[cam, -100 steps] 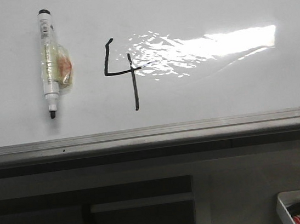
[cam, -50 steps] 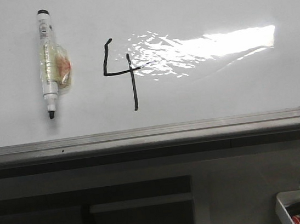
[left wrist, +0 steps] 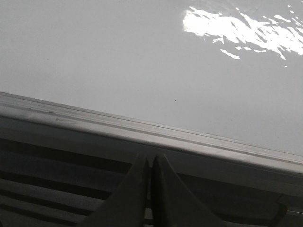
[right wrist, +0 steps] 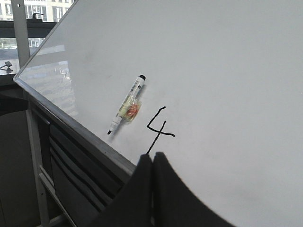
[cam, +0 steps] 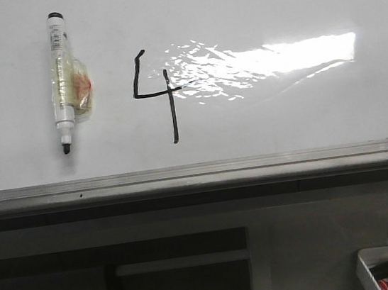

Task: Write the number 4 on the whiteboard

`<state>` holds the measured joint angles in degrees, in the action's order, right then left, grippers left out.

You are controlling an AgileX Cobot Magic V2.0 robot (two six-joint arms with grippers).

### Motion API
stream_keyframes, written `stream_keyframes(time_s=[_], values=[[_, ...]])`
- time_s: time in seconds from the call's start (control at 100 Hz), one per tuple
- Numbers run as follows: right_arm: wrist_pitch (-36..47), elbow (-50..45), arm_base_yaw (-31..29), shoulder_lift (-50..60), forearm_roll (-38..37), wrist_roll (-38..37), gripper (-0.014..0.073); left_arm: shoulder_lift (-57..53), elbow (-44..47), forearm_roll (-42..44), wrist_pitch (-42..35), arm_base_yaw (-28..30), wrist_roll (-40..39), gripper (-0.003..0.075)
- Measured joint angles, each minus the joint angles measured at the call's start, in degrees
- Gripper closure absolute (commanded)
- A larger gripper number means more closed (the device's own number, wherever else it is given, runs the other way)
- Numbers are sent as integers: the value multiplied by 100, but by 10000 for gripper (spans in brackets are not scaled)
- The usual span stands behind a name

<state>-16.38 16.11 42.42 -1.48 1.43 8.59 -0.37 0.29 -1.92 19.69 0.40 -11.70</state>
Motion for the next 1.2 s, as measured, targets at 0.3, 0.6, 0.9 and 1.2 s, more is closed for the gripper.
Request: stream_keyframes(time_s=[0.3,0.6,0.9,1.2], values=[[0,0,0,0,0,0,656,0,-10,0,0,0,0,741],[0,0,0,0,0,0,656,0,-10,0,10,0,0,741],[0,0,0,0,0,0,656,0,-10,0,10,0,0,741],[54,0,-996,0,-23,-384,656,0,-10,0,10,0,0,741]])
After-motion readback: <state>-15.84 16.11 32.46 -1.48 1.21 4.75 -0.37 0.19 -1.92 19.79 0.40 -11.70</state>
